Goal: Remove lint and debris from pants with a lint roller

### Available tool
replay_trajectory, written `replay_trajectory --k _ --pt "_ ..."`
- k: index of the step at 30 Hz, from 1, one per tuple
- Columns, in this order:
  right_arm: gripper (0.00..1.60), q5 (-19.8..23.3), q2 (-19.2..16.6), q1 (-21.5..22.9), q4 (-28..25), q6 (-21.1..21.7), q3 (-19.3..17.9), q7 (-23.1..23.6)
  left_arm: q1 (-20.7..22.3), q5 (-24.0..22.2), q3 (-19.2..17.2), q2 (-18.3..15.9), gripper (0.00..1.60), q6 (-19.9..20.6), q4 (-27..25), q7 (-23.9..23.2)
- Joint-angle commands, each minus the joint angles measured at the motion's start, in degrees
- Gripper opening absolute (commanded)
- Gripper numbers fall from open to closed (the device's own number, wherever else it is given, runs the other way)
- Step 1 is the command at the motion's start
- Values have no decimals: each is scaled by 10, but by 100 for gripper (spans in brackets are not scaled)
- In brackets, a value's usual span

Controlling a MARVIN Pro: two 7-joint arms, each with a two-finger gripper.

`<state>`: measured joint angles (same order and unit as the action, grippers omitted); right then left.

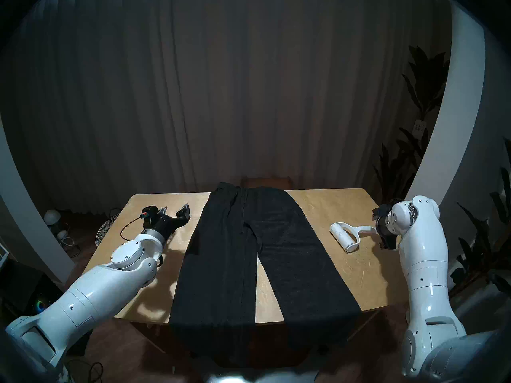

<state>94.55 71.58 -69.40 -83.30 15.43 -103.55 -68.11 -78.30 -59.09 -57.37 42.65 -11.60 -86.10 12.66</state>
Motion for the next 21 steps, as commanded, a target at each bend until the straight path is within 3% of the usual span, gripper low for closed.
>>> replay_trajectory --k 1,10,21 --pt "160 -13 -47 25 -65 48 16 21 43 53 0 -22 160 9 2 9" --pt "160 -76 -82 43 -60 125 106 112 53 75 -2 -32 160 28 13 16" --pt "160 -122 -92 64 -12 144 171 210 61 77 -9 -38 160 47 19 23"
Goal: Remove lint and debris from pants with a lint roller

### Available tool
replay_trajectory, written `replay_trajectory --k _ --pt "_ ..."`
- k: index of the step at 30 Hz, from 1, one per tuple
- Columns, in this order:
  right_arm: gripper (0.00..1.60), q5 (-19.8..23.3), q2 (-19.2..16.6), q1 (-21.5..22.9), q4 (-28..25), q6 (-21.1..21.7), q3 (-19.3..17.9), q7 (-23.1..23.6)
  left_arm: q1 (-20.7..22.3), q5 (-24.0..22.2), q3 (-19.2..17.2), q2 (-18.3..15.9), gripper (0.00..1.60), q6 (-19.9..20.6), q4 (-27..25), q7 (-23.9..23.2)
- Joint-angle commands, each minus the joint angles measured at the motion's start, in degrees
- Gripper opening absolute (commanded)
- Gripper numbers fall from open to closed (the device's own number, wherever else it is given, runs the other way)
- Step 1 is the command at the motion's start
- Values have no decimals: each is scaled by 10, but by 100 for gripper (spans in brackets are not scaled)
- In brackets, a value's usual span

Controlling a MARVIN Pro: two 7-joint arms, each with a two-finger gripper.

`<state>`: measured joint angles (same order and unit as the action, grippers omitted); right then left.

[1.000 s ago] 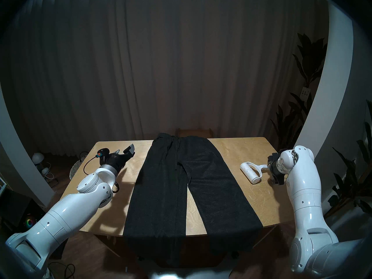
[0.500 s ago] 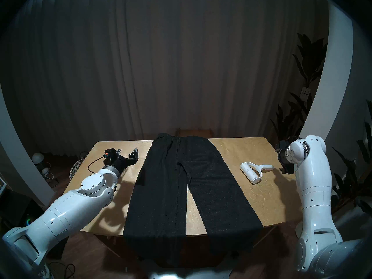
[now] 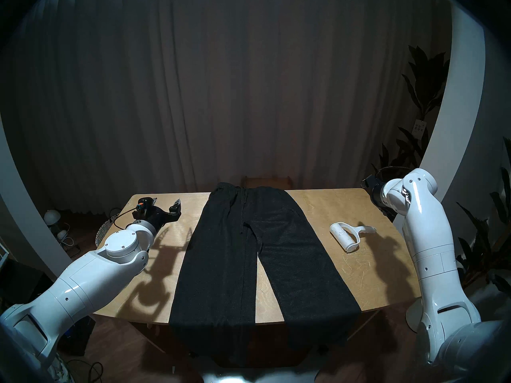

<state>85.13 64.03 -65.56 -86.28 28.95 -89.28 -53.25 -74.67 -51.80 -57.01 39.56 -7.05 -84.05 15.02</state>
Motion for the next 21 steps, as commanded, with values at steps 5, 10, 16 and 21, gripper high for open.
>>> replay_trajectory --k 5,10,16,21 --pt "160 -44 -18 38 43 8 51 110 29 6 -14 -8 160 10 -2 3" --pt "160 -59 -19 50 63 5 69 153 29 8 -14 -9 160 18 -3 4" --pt "160 -76 -21 67 88 1 89 208 29 9 -13 -10 160 25 -4 7" --pt "160 -88 -24 83 109 -1 105 249 30 9 -12 -9 160 30 -5 7"
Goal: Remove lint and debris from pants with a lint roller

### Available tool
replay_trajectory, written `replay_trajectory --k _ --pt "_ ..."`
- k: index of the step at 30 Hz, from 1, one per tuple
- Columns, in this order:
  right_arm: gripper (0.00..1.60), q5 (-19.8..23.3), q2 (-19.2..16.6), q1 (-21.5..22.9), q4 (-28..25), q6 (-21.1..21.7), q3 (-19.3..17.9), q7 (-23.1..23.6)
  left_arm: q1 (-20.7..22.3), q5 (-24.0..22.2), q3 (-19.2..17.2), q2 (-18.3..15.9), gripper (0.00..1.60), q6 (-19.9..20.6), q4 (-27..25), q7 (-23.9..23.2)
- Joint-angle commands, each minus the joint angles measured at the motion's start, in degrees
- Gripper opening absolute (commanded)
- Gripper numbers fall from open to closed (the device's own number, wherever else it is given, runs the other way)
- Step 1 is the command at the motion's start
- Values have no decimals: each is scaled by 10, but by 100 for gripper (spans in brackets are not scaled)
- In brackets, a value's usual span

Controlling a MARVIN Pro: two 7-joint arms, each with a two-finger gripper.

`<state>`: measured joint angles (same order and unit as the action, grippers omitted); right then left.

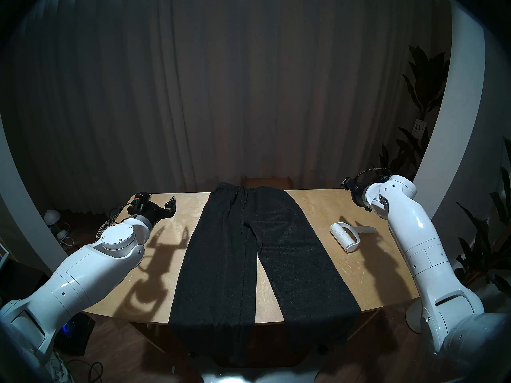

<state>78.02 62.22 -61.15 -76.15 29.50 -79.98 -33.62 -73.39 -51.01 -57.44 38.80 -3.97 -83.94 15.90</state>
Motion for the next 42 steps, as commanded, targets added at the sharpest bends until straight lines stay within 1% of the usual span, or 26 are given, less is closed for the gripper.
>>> replay_trajectory --k 1,10,11,12,15,20,22,26,32,42 --pt "160 -19 -6 41 10 -7 15 58 18 2 -8 -2 160 0 -6 -2" --pt "160 -46 0 61 52 -20 50 126 30 6 -11 -2 160 8 -4 -4" --pt "160 -50 4 64 63 -26 54 133 33 7 -12 -2 160 9 -3 -4" --pt "160 -53 20 70 87 -49 54 138 39 8 -13 -1 160 11 0 -6" --pt "160 -61 22 78 104 -60 62 156 43 6 -17 -1 160 11 4 -7" --pt "160 -78 30 96 145 -91 75 192 50 7 -19 -1 160 13 13 -15" --pt "160 -101 15 98 144 -90 94 203 50 7 -19 0 160 13 15 -17" --pt "160 -129 1 105 150 -90 117 226 51 8 -16 2 160 14 20 -21" --pt "160 -173 -12 112 161 -99 152 259 54 9 -14 7 160 15 28 -29" --pt "160 -246 -28 127 175 -129 206 311 61 11 -14 16 160 15 40 -41"
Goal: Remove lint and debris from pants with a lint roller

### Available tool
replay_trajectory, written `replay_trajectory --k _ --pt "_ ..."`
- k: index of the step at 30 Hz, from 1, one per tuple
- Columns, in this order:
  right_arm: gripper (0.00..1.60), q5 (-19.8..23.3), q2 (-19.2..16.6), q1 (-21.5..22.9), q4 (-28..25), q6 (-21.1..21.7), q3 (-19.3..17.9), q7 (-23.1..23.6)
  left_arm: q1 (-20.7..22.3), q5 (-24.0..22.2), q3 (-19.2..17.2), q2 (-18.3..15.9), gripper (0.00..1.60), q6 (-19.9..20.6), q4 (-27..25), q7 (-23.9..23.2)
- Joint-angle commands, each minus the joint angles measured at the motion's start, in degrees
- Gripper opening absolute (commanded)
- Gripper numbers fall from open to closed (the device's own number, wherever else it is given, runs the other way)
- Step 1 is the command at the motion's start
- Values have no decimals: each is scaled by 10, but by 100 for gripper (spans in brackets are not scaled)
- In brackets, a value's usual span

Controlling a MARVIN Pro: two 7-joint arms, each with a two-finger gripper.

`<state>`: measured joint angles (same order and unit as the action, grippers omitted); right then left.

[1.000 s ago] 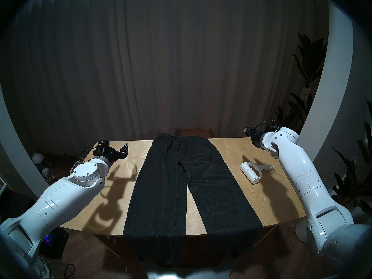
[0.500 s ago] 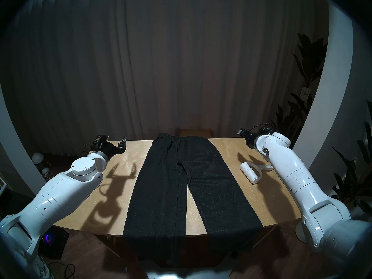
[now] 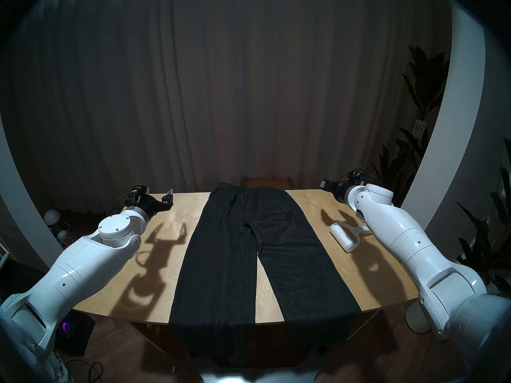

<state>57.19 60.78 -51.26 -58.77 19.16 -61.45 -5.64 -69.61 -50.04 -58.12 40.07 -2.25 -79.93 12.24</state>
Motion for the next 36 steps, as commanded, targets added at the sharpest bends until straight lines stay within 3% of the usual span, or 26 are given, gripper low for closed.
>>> replay_trajectory --k 1,20,36 --pt "160 -46 -15 30 3 -30 27 37 24 2 -7 4 160 -2 1 -6" --pt "160 -180 -25 64 39 -131 122 129 44 12 -12 28 160 -9 32 -18" --pt "160 -179 17 67 118 -276 96 174 63 34 -5 58 160 -18 83 -25"
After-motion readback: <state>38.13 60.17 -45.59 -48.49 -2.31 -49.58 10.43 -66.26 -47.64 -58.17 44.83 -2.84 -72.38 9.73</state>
